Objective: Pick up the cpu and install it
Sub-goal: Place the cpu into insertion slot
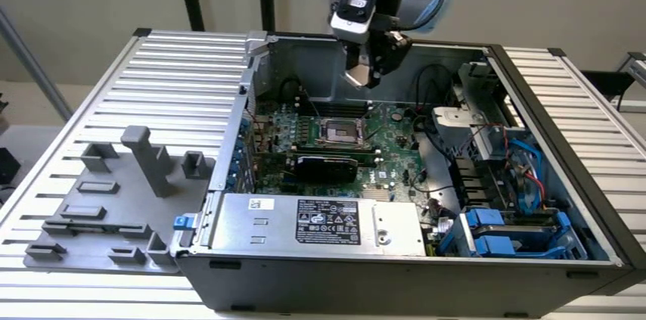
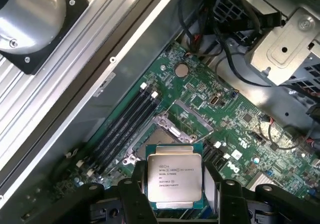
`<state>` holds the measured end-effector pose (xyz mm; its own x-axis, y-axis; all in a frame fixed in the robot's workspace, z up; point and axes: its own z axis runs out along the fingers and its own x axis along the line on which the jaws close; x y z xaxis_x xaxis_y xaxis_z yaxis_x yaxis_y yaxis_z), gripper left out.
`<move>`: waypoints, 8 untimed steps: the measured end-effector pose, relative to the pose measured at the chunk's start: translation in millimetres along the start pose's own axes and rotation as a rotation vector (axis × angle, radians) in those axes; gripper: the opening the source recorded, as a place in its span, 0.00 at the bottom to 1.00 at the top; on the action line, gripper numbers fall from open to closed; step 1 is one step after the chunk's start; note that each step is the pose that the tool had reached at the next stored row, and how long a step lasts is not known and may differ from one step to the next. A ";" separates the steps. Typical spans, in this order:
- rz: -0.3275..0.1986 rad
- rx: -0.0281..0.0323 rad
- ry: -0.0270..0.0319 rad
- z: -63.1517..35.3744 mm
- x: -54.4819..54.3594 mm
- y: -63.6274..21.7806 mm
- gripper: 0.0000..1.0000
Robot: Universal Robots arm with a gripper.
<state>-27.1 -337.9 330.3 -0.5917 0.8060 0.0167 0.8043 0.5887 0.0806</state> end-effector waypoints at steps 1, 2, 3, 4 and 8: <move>0.018 -0.0003 -0.0015 1.1 0.0 -0.1 0.55; 0.042 -0.0006 -0.0034 2.5 0.0 -0.2 0.55; 0.059 -0.0009 -0.0049 3.7 -0.1 -0.3 0.55; 0.087 -0.0013 -0.0071 5.6 -0.1 -0.5 0.55; 0.159 -0.0027 -0.0128 11.0 -0.2 -0.9 0.55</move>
<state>-27.1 -337.9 319.2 -0.4564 0.8896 0.0168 0.8874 0.4538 0.0806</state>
